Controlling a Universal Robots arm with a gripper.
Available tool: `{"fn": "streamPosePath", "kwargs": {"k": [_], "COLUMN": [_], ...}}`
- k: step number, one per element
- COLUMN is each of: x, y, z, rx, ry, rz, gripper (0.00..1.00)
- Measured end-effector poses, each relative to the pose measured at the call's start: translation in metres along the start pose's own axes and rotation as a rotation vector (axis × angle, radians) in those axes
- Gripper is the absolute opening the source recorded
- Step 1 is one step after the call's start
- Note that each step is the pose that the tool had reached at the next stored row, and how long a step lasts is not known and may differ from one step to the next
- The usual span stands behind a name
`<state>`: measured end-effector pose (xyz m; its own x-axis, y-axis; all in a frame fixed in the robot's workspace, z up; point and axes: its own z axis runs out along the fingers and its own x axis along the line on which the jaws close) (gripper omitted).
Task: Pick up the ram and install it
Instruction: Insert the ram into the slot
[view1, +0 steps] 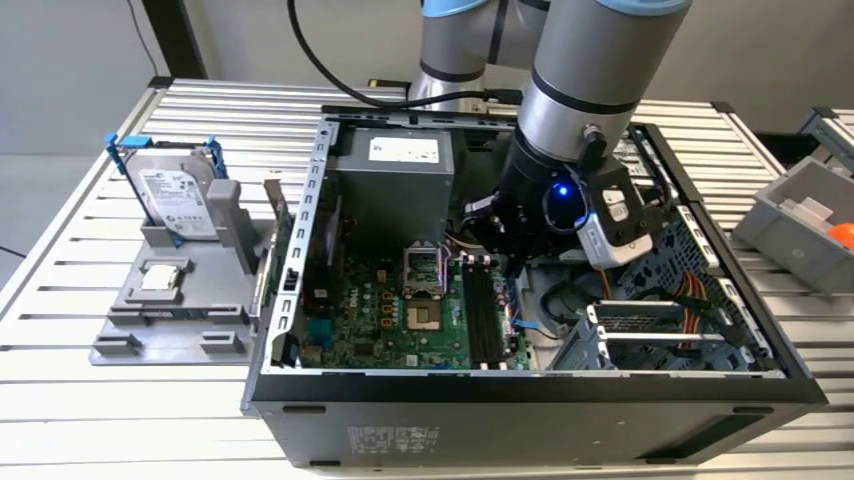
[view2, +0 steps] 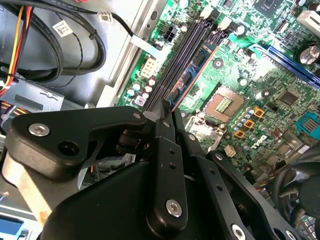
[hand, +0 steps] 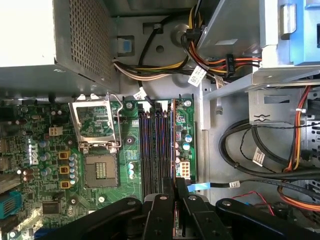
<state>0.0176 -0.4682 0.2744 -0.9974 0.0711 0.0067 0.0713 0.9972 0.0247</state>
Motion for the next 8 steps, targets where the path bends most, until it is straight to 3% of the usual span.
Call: {"fn": "streamPosePath", "kwargs": {"k": [8], "x": [0.001], "y": [-0.0001], "z": [0.0018], "rx": [0.0], "ry": [0.0001], "rz": [-0.002], "gripper": [0.0]}}
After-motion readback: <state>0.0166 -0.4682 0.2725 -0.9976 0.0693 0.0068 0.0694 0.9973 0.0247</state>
